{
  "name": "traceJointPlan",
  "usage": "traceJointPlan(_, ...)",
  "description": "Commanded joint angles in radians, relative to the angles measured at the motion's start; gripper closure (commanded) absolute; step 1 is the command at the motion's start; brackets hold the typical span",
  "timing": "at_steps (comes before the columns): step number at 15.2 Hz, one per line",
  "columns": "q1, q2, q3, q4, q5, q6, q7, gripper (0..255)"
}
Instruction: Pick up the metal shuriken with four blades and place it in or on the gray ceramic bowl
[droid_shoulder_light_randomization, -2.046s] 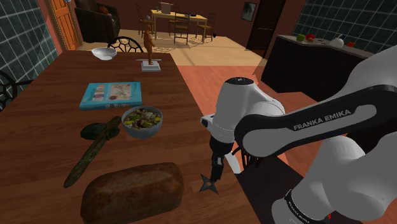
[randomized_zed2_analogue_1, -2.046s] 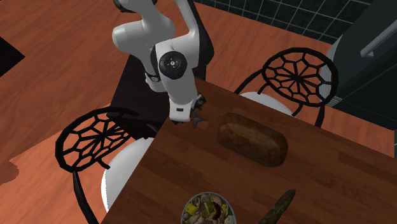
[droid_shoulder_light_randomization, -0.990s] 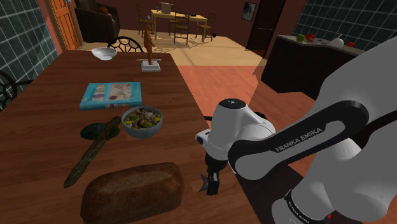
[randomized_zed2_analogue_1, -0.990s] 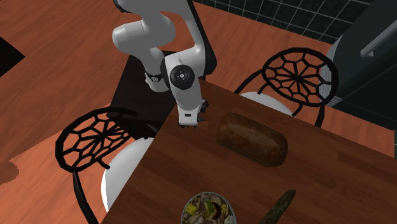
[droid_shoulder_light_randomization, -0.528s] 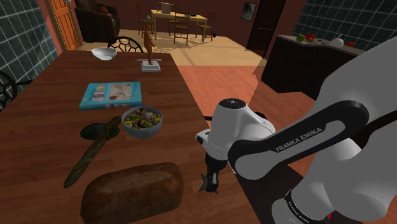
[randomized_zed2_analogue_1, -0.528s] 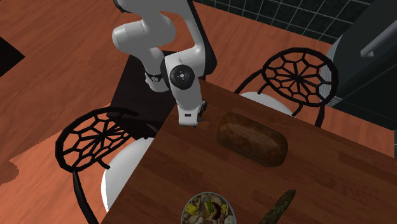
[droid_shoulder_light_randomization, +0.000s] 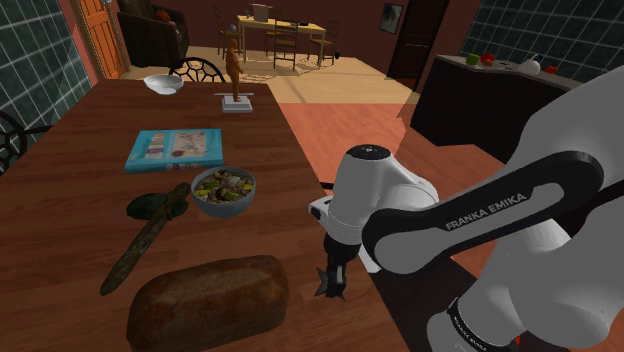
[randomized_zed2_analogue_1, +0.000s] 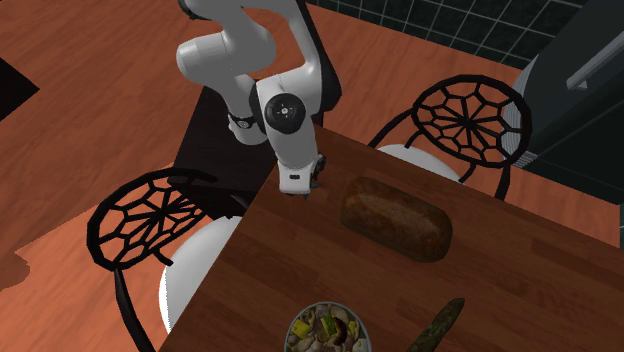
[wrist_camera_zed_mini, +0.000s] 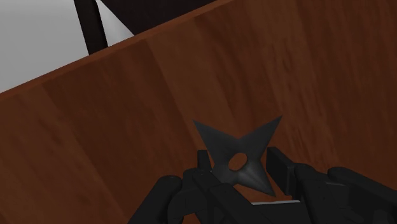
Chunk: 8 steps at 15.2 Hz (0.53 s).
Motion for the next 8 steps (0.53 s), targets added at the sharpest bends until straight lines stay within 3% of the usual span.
traceJointPlan(1,0.000,-0.029,-0.003,0.009,-0.004,-0.039,0.005,255)
traceJointPlan(8,-0.004,-0.119,-0.017,0.050,-0.022,-0.169,0.019,255)
